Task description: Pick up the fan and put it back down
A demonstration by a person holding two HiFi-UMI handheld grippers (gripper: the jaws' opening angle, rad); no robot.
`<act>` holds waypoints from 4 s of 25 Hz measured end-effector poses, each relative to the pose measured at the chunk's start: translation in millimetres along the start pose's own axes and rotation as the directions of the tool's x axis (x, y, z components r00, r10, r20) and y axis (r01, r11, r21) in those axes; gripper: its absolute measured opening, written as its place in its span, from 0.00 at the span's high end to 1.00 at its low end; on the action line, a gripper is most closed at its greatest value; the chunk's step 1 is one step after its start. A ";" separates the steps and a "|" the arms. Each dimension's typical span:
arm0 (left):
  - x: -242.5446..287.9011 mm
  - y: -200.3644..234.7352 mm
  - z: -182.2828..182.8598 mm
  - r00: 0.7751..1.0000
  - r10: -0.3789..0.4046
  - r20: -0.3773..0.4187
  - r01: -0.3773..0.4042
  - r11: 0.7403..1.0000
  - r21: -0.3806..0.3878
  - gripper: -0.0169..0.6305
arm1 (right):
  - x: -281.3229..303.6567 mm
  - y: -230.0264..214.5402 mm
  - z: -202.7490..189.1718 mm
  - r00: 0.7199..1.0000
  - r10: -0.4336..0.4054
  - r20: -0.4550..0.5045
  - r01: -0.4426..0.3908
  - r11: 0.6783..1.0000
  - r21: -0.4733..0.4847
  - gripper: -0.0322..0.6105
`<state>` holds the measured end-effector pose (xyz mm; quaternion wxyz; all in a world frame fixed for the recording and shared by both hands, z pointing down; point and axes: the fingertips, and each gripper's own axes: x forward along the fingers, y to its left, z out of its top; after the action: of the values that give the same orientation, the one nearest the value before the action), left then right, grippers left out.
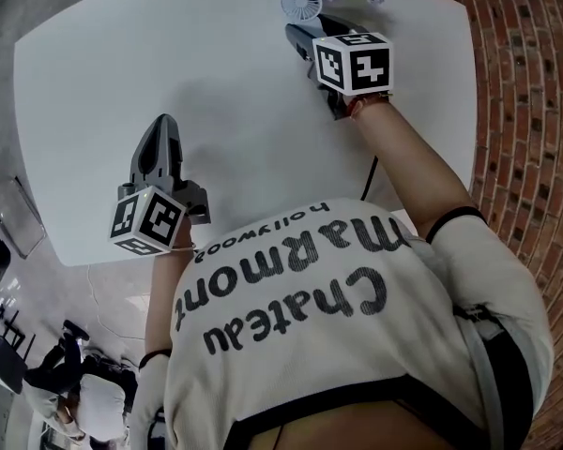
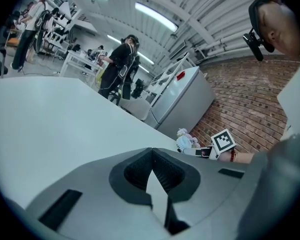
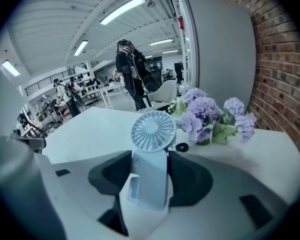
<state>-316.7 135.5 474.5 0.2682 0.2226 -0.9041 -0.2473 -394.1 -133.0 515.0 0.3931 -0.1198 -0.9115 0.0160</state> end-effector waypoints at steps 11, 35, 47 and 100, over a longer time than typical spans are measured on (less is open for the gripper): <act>-6.7 10.2 -1.8 0.999 0.035 0.003 -0.035 0.999 -0.008 0.97 | 21.0 6.1 -2.5 0.999 0.025 -0.035 -0.025 1.000 -0.003 0.58; -14.1 21.6 -10.1 0.997 0.074 0.008 -0.074 0.997 -0.038 0.97 | 49.1 18.6 -0.1 0.996 0.070 -0.063 -0.069 0.997 0.025 0.58; -16.6 28.0 -5.2 0.995 0.096 0.033 -0.094 0.995 -0.044 0.97 | 52.4 19.7 1.0 0.996 0.076 -0.055 -0.073 0.996 0.053 0.58; -73.0 -5.2 -11.6 0.988 0.102 0.116 -0.100 0.995 -0.023 0.97 | 53.0 17.9 -1.3 1.000 -0.005 -0.004 0.005 1.000 -0.010 0.58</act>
<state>-253.2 166.7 452.6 0.2289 0.1594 -0.9261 -0.2540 -424.6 -103.5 551.5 0.3945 -0.1194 -0.9111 0.0101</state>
